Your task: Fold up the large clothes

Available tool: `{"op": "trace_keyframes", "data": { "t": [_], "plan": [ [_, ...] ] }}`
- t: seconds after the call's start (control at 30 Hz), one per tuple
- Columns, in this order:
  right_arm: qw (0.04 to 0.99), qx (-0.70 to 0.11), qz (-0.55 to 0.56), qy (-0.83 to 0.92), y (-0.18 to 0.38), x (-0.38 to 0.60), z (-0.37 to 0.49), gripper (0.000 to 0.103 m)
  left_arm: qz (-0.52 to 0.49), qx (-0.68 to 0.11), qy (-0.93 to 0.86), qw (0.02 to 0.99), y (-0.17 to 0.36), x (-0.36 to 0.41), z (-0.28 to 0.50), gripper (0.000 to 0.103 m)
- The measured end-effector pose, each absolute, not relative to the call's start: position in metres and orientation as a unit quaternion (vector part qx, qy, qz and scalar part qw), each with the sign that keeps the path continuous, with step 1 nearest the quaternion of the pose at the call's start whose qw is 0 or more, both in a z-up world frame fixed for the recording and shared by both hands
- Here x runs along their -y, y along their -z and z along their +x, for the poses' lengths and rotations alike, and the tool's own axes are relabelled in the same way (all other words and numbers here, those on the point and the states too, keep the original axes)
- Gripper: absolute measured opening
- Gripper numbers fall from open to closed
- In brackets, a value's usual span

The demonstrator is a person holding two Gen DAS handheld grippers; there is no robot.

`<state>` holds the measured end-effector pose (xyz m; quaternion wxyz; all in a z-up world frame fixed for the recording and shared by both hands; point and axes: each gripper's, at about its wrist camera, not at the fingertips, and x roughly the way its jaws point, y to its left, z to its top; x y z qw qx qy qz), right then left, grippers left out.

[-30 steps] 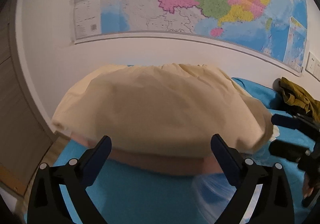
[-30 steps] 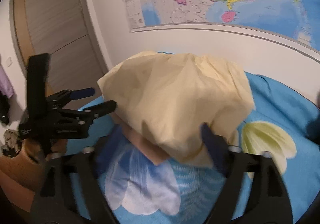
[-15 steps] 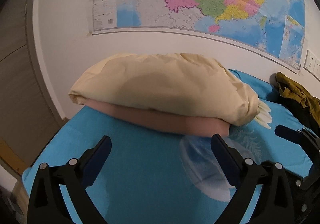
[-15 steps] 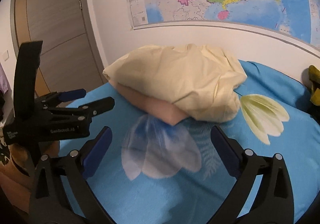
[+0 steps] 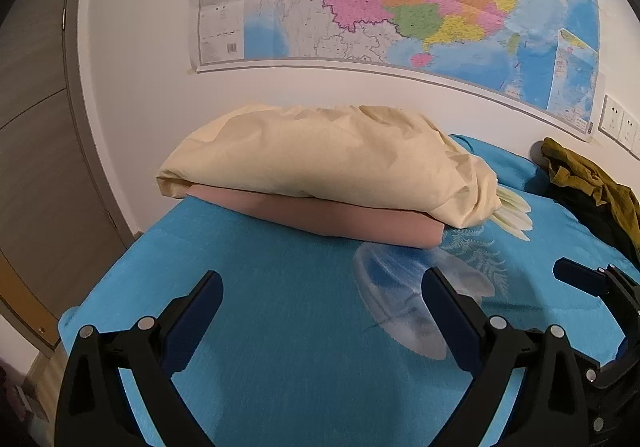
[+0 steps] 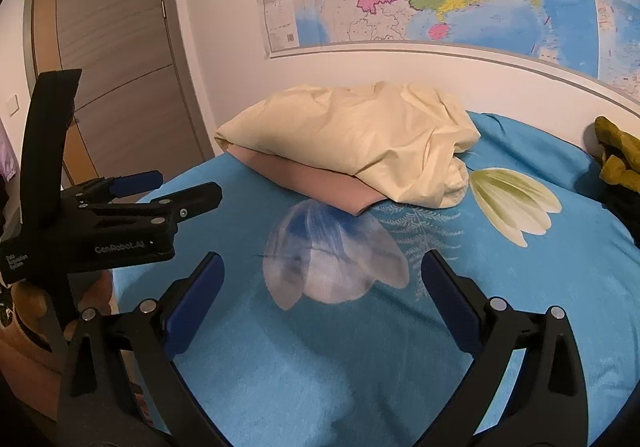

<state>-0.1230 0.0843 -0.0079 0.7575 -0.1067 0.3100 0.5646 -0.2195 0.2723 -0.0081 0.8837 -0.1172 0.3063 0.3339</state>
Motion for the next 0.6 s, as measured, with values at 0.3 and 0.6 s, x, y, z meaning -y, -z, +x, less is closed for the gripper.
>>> {"op": "trace_keyframes", "data": {
  "t": [0.3, 0.6],
  "plan": [
    [0.759, -0.309, -0.101, -0.564, 0.0052, -0.0777, -0.126, 0.097, -0.116, -0.305, -0.335, 0.884, 0.0068, -0.2681, -0.2242, 0.096],
    [0.761, -0.307, -0.101, -0.563, 0.004, -0.0768, -0.1274, 0.097, -0.114, -0.307, -0.334, 0.884, 0.0076, -0.2657, -0.2263, 0.096]
  ]
}}
